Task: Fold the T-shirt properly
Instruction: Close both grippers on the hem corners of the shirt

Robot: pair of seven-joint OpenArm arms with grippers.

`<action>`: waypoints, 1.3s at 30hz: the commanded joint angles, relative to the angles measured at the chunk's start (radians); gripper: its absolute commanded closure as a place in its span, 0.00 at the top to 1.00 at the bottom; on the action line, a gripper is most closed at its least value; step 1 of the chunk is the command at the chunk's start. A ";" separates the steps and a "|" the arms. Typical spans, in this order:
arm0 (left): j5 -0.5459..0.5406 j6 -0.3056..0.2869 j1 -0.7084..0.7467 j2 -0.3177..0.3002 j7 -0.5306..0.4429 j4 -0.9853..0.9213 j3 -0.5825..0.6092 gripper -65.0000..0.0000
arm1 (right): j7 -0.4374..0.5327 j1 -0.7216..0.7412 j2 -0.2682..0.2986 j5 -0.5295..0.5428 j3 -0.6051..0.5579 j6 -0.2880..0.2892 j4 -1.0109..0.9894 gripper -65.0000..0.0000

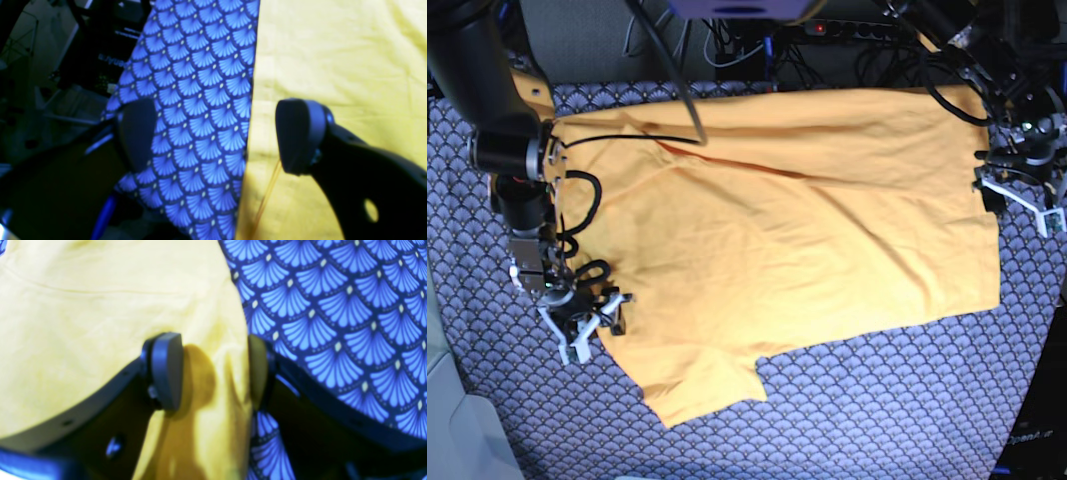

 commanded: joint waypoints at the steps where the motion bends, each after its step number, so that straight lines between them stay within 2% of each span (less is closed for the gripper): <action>1: -0.006 0.007 -0.011 -0.010 -0.022 0.020 0.000 0.83 | -0.005 0.024 0.004 0.005 0.003 -0.002 0.012 0.48; 10: -0.008 0.007 -0.011 -0.010 -0.022 0.016 0.000 0.83 | -0.005 0.021 0.004 0.003 -0.002 -0.002 0.012 0.46; 12: -0.008 0.007 -0.012 -0.010 -0.022 0.016 0.003 0.83 | -0.003 0.009 0.002 0.003 -0.002 -0.001 0.015 0.35; 16: -0.008 0.007 -0.020 -0.008 -0.022 0.011 0.004 0.83 | -0.003 0.007 0.004 0.003 -0.002 -0.001 0.015 0.03; 17: -0.008 0.007 -0.022 -0.008 -0.022 0.010 0.006 0.83 | -0.003 0.007 0.004 0.003 -0.002 -0.001 0.015 0.00; 22: -0.008 0.007 -0.035 -0.008 -0.022 0.008 0.004 0.83 | 0.006 0.010 0.018 0.003 0.000 -0.001 0.026 0.00; 27: -0.009 0.012 -0.069 -0.013 -0.028 0.005 0.001 0.84 | -0.008 -0.017 0.025 0.005 0.003 -0.001 0.149 0.00; 35: 0.000 0.018 -0.206 -0.036 -0.030 -0.141 0.003 0.84 | -0.063 -0.053 0.021 0.005 0.003 -0.001 0.233 0.00; 39: 0.000 0.021 -0.288 -0.077 -0.033 -0.233 0.003 0.83 | -0.063 -0.054 0.019 0.005 0.003 -0.001 0.233 0.00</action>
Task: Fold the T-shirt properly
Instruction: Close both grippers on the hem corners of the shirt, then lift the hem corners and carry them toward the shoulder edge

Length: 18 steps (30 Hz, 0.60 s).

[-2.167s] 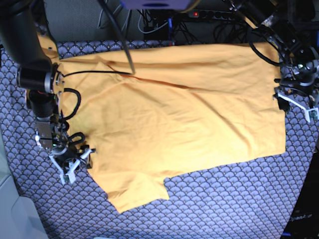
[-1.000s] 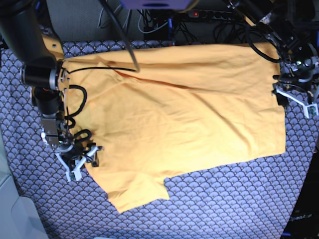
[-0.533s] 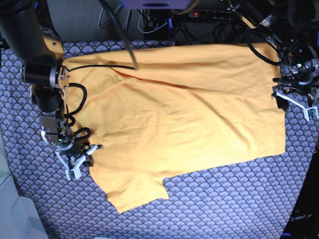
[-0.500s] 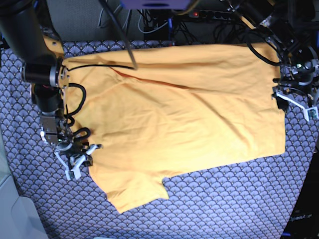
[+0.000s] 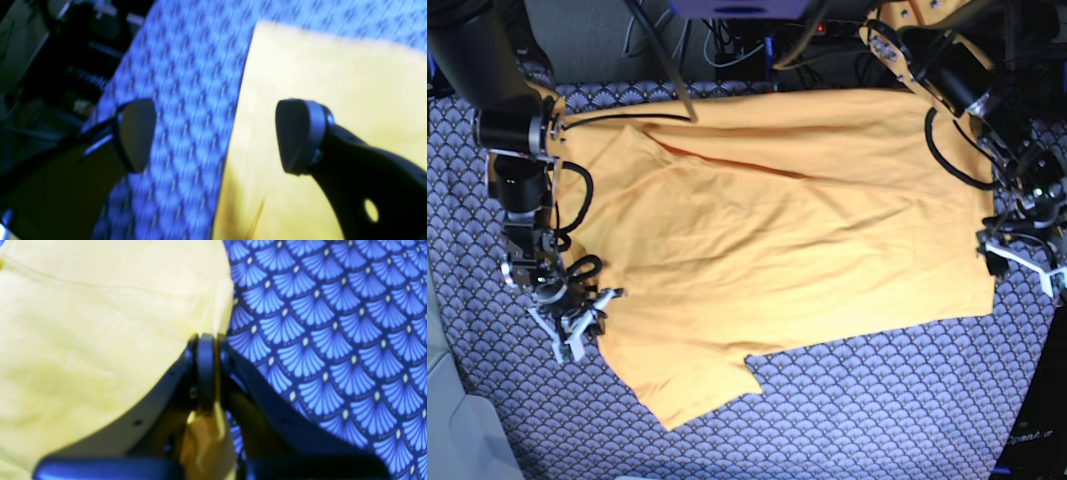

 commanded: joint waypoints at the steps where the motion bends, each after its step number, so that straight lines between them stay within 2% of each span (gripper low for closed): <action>1: -0.007 0.007 -0.038 -0.028 -0.017 -0.022 0.002 0.83 | 0.028 0.036 0.008 0.009 0.003 -0.001 0.017 0.00; 3: -0.015 0.033 -0.084 -0.060 -0.019 -0.101 0.002 0.83 | 0.028 0.036 0.010 0.009 0.003 -0.001 0.017 0.00; 8: -0.015 0.088 -0.156 -0.105 -0.146 -0.307 0.007 0.83 | 0.027 0.036 0.013 0.009 0.000 -0.001 0.017 0.00; 18: -0.006 0.091 -0.260 -0.145 -0.364 -0.672 0.009 0.83 | 0.027 0.036 0.014 0.007 -0.001 -0.001 0.017 0.00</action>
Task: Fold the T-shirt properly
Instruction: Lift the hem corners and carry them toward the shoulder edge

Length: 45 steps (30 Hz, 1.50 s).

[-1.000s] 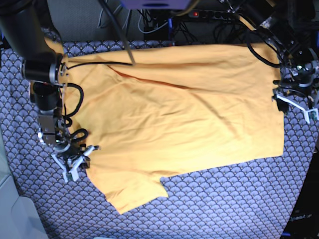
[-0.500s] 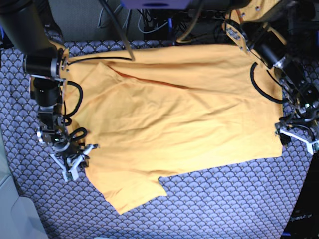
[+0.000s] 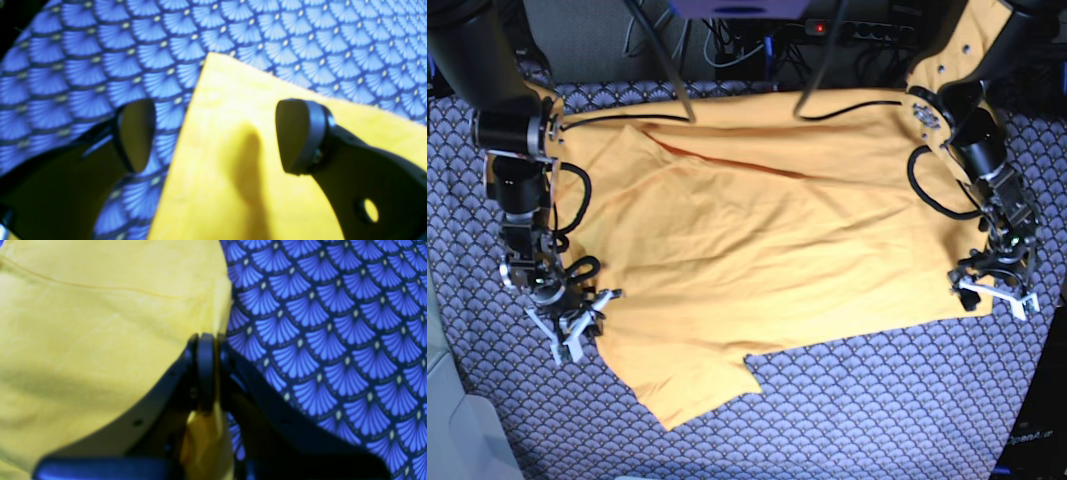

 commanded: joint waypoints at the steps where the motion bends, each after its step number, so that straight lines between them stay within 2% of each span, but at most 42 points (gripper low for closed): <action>1: -0.010 0.000 -0.036 -0.025 -0.041 -0.010 0.002 0.83 | 0.026 0.034 0.009 0.007 0.002 -0.002 0.017 0.00; 3: -0.010 0.003 -0.045 -0.039 -0.071 -0.048 0.002 0.83 | 0.026 0.032 0.011 0.006 0.002 -0.002 0.016 0.00; 6: -0.010 0.071 -0.060 -0.063 -0.122 -0.110 0.017 0.83 | 0.026 0.020 0.011 0.006 0.000 -0.002 0.022 0.00; 8: -0.019 0.094 -0.067 -0.086 -0.162 -0.171 0.073 0.83 | 0.026 0.020 0.011 0.006 0.000 -0.002 0.022 0.00; 12: -0.019 0.104 -0.102 -0.105 -0.251 -0.294 0.159 0.83 | 0.026 0.020 0.011 0.006 0.000 -0.002 0.017 0.00; 21: -0.017 0.120 -0.140 -0.105 -0.343 -0.447 0.160 0.81 | 0.025 0.020 0.011 0.006 0.000 -0.002 0.017 0.00; 23: -0.019 0.118 -0.139 -0.103 -0.341 -0.446 0.160 0.72 | 0.025 0.020 0.011 0.006 0.000 -0.002 0.017 0.00; 24: -0.019 0.118 -0.136 -0.103 -0.341 -0.443 0.159 0.64 | 0.025 0.020 0.011 0.006 0.000 -0.002 0.017 0.00; 25: -0.019 0.118 -0.136 -0.101 -0.340 -0.440 0.159 0.54 | 0.025 0.020 0.011 0.006 0.000 -0.002 0.017 0.00; 27: -0.019 0.118 -0.136 -0.101 -0.338 -0.440 0.159 0.28 | 0.026 0.020 0.011 0.006 0.000 -0.002 0.019 0.00; 29: -0.019 0.129 -0.134 -0.101 -0.312 -0.438 0.159 0.02 | 0.033 0.020 0.011 0.006 0.000 -0.002 0.022 0.00; 30: -0.019 0.147 -0.134 -0.103 -0.282 -0.437 0.159 0.00 | 0.033 0.020 0.011 0.006 0.000 -0.002 0.025 0.00; 32: -0.019 0.190 -0.134 -0.105 -0.222 -0.433 0.159 0.00 | 0.033 0.020 0.011 0.006 0.002 0.003 0.060 0.00; 37: -0.019 0.203 -0.091 -0.095 -0.110 -0.279 0.157 0.00 | 0.025 -0.024 0.004 0.007 0.002 0.003 0.191 0.00; 41: -0.021 0.201 -0.014 -0.036 0.019 -0.053 0.157 0.00 | 0.025 -0.093 0.004 0.007 0.002 0.003 0.318 0.00; 45: -0.021 0.200 0.076 0.030 0.097 0.182 0.159 0.00 | 0.025 -0.169 0.003 0.007 0.006 0.003 0.410 0.00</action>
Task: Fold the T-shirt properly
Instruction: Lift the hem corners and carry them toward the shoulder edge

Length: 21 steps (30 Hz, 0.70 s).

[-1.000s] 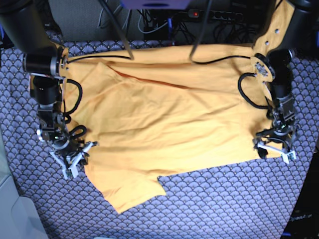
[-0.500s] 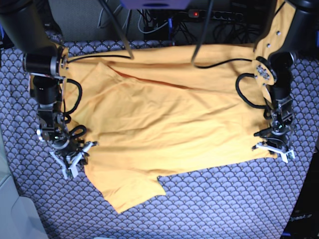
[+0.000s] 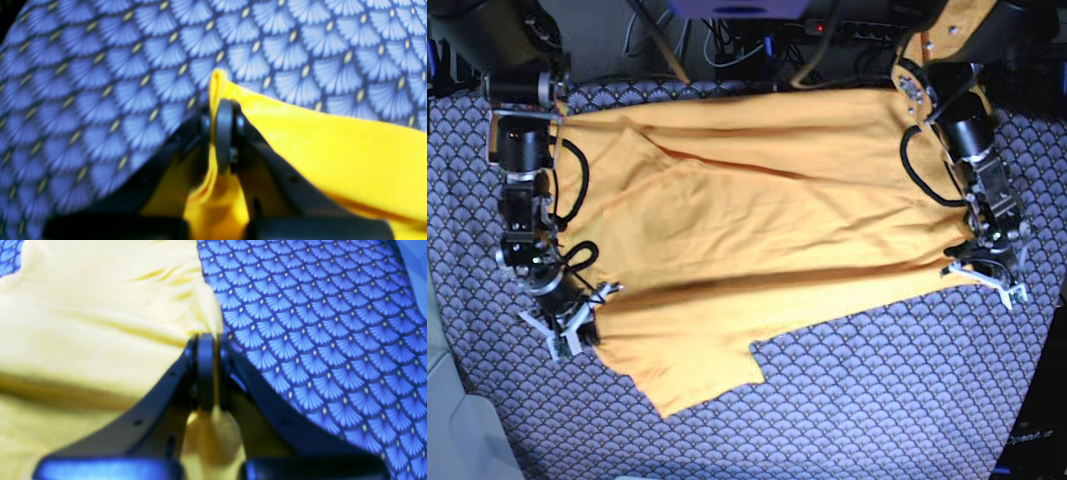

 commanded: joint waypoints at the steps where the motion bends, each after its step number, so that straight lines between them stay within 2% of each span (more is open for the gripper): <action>1: -0.003 0.004 -0.020 -0.005 -0.017 0.059 0.004 0.00 | 0.023 0.017 0.012 0.012 0.006 -0.001 0.029 0.00; 5: -0.003 0.000 0.023 0.037 0.065 0.202 0.005 0.00 | 0.023 -0.051 0.015 0.013 0.008 -0.001 0.125 0.00; 10: -0.003 -0.102 0.061 0.068 0.165 0.338 0.001 0.00 | 0.023 -0.163 0.018 0.013 0.008 -0.001 0.300 0.00; 16: -0.003 -0.117 0.119 0.089 0.248 0.478 0.001 0.00 | 0.023 -0.289 0.013 0.013 0.074 0.001 0.466 0.00; 17: -0.003 -0.118 0.132 0.097 0.254 0.506 0.001 0.00 | 0.023 -0.302 0.013 0.013 0.089 0.015 0.489 0.00; 19: -0.003 -0.118 0.164 0.100 0.266 0.559 0.001 0.00 | 0.023 -0.333 0.010 0.013 0.138 0.091 0.527 0.00; 21: -0.005 -0.134 0.175 0.101 0.285 0.595 0.001 0.00 | 0.023 -0.347 -0.016 0.013 0.186 0.141 0.553 0.00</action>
